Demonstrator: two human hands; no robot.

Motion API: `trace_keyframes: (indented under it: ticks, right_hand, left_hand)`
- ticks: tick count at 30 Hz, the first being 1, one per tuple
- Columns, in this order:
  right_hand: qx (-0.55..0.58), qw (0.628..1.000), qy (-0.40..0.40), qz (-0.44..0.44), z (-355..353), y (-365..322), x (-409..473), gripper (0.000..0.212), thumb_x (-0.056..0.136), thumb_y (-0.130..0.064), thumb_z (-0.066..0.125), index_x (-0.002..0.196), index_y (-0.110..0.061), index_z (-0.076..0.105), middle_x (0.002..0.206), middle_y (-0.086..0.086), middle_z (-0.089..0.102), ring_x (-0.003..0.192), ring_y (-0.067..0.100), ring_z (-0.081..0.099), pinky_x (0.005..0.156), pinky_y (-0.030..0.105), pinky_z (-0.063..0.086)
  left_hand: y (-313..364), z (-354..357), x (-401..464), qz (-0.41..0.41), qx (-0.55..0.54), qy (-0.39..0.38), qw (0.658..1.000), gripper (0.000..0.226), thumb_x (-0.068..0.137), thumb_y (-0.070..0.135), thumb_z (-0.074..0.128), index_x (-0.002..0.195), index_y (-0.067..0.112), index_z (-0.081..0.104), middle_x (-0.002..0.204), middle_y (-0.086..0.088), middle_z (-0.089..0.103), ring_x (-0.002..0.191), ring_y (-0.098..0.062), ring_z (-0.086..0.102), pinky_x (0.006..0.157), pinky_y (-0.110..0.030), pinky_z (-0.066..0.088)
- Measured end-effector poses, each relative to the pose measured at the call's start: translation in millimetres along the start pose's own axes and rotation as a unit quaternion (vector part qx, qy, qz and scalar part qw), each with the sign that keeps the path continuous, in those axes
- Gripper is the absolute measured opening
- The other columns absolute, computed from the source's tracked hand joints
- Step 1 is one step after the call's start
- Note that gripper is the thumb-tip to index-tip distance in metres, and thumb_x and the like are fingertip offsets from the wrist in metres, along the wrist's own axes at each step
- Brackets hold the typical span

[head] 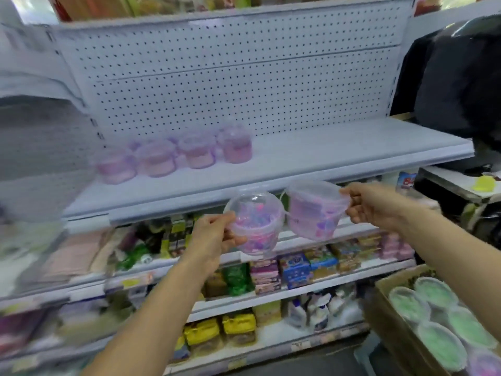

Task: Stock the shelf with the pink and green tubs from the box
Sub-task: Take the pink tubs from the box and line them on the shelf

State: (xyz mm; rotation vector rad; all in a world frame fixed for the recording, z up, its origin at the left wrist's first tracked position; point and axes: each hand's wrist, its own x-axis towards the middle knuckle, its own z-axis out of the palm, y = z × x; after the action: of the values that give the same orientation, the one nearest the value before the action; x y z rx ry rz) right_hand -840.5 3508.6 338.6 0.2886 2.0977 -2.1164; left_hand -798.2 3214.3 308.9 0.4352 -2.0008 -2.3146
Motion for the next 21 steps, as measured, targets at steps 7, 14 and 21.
trace_keyframes:
  ticks: [7, 14, 21]
  right_hand:
    - [-0.012, 0.997, -0.072, -0.031, 168.4, -25.2, 28.0, 0.014, 0.089, -0.009, 0.053, 0.075, -0.008, 0.049, 0.058, 0.01, 0.043, 0.034, 0.015, 0.039, 0.034, 0.021, 0.035]
    - [-0.041, 0.994, -0.067, -0.07, 309.4, -54.5, 57.0, 0.009, 0.091, -0.009, 0.054, 0.085, -0.003, 0.051, 0.06, 0.009, 0.042, 0.048, 0.021, 0.041, 0.041, 0.028, 0.041]
    - [-0.084, 0.993, -0.048, -0.065, 392.9, -66.3, 87.6, 0.007, 0.091, -0.007, 0.054, 0.085, -0.005, 0.05, 0.061, 0.008, 0.038, 0.048, 0.019, 0.035, 0.042, 0.026, 0.036]
  left_hand:
    - [51.0, -142.7, 23.1, 0.03, 0.025, 0.063, 0.997, 0.013, 0.092, 0.013, 0.061, 0.089, 0.002, 0.054, 0.072, -0.012, 0.048, 0.046, -0.018, 0.059, 0.055, -0.031, 0.06]
    - [78.7, -251.6, 50.4, 0.044, -0.012, 0.113, 0.993, 0.023, 0.091, 0.016, 0.063, 0.104, 0.0, 0.053, 0.078, -0.014, 0.051, 0.053, -0.021, 0.063, 0.052, -0.028, 0.058]
    - [96.2, -313.6, 81.9, 0.049, -0.038, 0.127, 0.99, 0.037, 0.09, 0.014, 0.065, 0.116, -0.009, 0.053, 0.067, -0.01, 0.048, 0.058, -0.023, 0.06, 0.054, -0.028, 0.058]
